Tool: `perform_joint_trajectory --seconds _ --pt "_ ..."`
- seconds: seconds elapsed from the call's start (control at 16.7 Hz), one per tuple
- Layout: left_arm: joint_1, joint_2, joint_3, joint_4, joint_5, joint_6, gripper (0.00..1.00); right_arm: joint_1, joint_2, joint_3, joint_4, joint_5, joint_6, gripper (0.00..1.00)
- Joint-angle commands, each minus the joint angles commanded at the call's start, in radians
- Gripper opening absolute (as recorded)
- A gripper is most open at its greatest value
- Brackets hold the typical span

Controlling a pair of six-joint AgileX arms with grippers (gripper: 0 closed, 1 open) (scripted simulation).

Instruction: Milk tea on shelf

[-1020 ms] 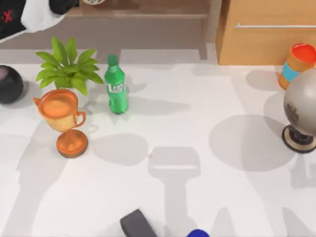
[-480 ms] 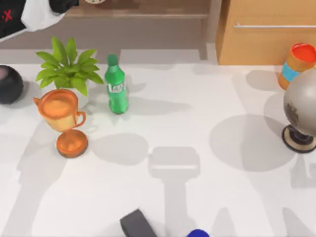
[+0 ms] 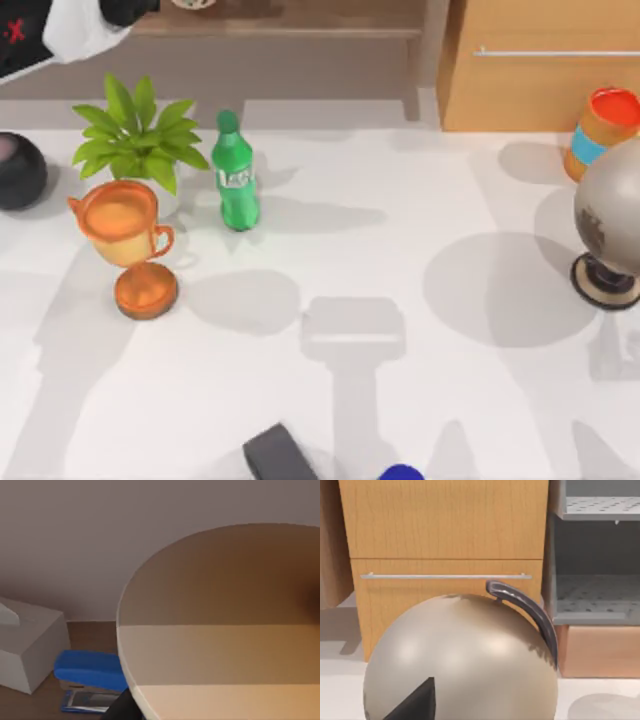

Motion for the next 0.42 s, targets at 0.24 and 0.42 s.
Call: perform_joint_trajectory --seconds 0.24,0.42 --pt "0.0 0.0 0.0 0.0 0.0 0.0 1.0 0.0 0.0 0.0 0.0 0.0 0.0 1.0" --pt "0.0 0.0 0.0 0.0 0.0 0.0 1.0 0.0 0.0 0.0 0.0 0.0 0.0 1.0"
